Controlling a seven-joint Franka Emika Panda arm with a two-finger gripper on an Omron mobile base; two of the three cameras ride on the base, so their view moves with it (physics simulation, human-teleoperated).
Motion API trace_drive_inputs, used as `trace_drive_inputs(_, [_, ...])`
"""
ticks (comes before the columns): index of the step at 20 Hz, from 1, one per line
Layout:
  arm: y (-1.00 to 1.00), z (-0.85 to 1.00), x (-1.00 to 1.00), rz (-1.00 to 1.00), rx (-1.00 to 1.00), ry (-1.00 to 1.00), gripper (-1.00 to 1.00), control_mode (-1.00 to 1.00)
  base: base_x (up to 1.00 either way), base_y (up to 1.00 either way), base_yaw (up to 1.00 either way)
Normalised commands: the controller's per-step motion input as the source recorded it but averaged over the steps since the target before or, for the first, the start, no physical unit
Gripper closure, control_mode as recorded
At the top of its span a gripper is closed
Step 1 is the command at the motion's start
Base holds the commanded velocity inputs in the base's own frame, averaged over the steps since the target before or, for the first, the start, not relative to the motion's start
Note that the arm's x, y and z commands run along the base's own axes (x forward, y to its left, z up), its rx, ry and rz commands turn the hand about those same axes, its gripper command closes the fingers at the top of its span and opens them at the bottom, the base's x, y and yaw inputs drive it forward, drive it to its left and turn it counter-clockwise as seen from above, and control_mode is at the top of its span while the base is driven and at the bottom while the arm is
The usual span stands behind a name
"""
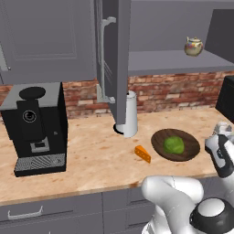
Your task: Pick the cheese from the fridge and the cheese grater from the cabinet and place them next to the salad bowl.
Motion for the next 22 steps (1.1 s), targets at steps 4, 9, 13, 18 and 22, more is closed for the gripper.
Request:
trace_drive_inputs(4, [0.0, -0.25, 0.15, 0.09, 0.04, 0.0, 1.0, -1.0, 0.0, 0.0, 0.0])
trace_drive_inputs(9, [-0.03, -0.17, 0.15, 0.07, 0.03, 0.0, 1.0, -1.0, 0.0, 0.0, 0.0])
trace_drive_inputs(13, [-0.03, -0.11, 0.19, 0.03, 0.02, 0.0, 1.0, -1.0, 0.0, 0.0, 0.0])
trace_drive_inputs(18, [-0.02, -0.15, 0.2, 0.02, 0.0, -0.03, 1.0, -1.0, 0.0, 0.0, 0.0])
trace_drive_inputs(22, [-0.02, -0.2, 0.29, 0.06, 0.0, -0.09, 1.0, -1.0, 0.0, 0.0, 0.0])
